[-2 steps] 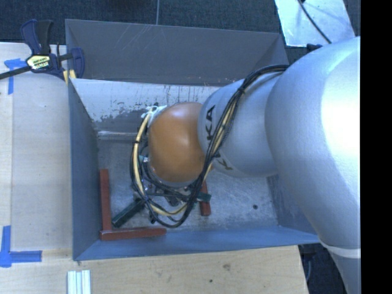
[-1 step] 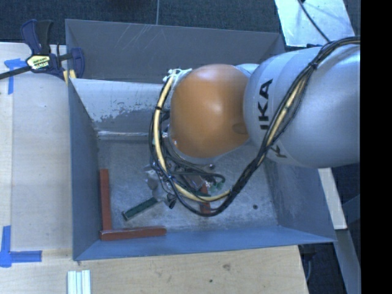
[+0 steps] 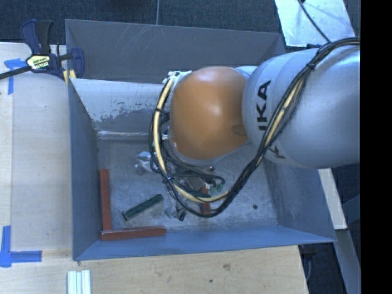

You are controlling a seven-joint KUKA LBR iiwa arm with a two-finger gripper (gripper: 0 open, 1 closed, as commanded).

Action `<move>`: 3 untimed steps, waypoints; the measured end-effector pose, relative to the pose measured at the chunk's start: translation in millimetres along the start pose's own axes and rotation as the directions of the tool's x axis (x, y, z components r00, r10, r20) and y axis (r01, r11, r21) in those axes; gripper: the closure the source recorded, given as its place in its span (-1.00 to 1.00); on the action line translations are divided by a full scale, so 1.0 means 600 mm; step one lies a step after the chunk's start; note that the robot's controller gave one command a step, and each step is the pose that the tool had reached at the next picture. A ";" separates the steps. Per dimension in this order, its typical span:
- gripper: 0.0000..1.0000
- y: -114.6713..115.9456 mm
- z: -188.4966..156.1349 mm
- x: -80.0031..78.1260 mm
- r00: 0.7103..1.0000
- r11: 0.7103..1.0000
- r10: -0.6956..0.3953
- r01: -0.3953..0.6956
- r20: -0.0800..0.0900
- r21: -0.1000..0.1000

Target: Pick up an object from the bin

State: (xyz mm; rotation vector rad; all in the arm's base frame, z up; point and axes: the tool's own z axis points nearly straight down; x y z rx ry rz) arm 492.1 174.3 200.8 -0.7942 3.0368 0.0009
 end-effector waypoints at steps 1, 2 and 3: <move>-1.00 -0.059 0.225 -0.050 0.984 0.984 -0.176 0.176 -0.005 -0.001; 1.00 -0.057 0.216 -0.053 0.985 0.985 -0.174 0.174 0.001 -0.001; 1.00 -0.120 -0.005 -0.044 0.947 0.947 -0.321 0.321 0.007 0.006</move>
Offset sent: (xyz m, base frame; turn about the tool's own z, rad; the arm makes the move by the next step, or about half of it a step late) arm 0.0435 -0.0147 -0.1308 -0.1786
